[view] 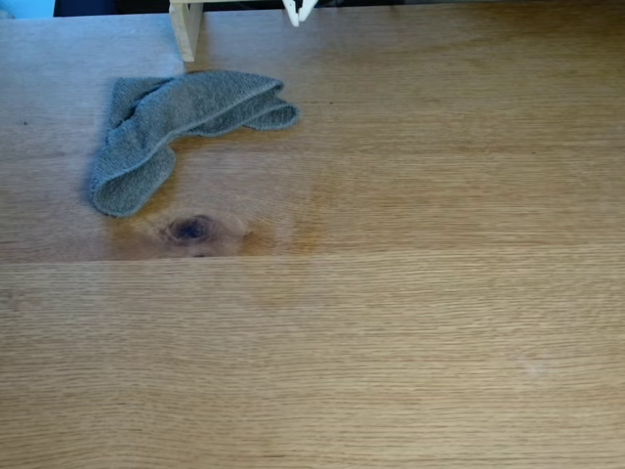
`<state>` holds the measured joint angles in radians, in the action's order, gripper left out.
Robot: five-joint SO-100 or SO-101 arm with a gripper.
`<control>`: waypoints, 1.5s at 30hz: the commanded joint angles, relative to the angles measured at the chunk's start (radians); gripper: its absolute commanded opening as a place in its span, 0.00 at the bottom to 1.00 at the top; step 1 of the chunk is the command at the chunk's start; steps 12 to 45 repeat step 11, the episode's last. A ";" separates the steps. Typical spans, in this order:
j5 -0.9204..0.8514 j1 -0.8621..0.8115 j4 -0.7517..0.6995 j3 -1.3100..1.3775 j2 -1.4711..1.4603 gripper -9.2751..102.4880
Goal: Clean the area in front of the robot
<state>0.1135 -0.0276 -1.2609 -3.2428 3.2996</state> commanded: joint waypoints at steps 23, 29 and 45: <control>-0.006 0.005 -0.003 -0.123 0.006 0.09; -0.006 0.005 -0.003 -0.123 0.006 0.09; -0.006 0.005 -0.003 -0.123 0.006 0.09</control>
